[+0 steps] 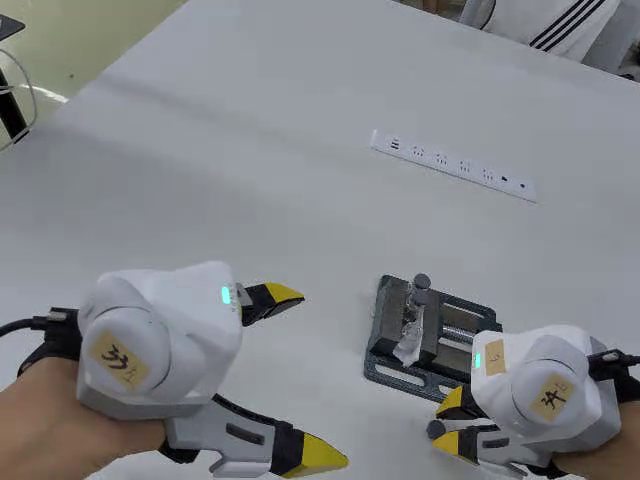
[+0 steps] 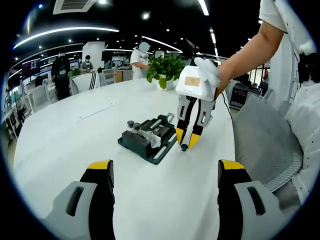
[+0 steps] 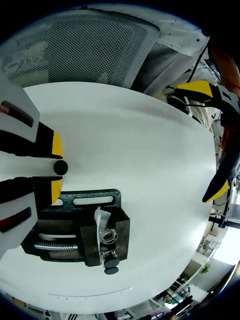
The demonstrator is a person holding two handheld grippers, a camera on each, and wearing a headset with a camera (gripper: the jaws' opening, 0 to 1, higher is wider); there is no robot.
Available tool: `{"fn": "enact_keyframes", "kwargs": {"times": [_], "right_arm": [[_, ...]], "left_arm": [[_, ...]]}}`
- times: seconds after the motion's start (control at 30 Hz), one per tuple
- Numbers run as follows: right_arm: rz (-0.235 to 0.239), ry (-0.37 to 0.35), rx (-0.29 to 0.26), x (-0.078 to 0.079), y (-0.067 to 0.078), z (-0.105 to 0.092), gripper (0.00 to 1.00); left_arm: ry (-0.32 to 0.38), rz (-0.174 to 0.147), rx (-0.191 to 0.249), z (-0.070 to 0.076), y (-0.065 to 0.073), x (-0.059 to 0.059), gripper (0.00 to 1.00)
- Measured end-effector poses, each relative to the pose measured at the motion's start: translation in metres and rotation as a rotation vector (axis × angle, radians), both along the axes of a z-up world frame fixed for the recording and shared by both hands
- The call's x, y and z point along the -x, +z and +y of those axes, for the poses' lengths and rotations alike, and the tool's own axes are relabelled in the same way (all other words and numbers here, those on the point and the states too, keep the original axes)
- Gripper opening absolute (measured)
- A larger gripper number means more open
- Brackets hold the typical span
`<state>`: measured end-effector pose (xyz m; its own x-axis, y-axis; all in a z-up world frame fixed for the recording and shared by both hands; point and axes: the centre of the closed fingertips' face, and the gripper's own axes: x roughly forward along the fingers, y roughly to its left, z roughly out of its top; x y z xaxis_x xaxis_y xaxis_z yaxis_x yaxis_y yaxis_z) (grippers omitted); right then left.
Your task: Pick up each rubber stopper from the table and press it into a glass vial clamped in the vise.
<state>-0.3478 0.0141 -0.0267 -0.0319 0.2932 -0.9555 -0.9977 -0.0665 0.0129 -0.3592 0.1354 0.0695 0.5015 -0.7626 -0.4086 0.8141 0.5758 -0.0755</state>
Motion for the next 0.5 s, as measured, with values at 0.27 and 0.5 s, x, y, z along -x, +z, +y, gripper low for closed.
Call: {"fn": "enact_keyframes", "kwargs": {"times": [0.27,0.5], "right_arm": [[0.001,0.008,0.002,-0.0001,0.0007,0.0010,0.07],[0.002,0.006,0.003,-0.0010,-0.0003,0.0005,0.07]], "left_arm": [[0.001,-0.002,0.005,0.0005,0.0000,-0.0011,0.85],[-0.003,-0.001,0.006,-0.0007,-0.0015,-0.0006,0.84]]}}
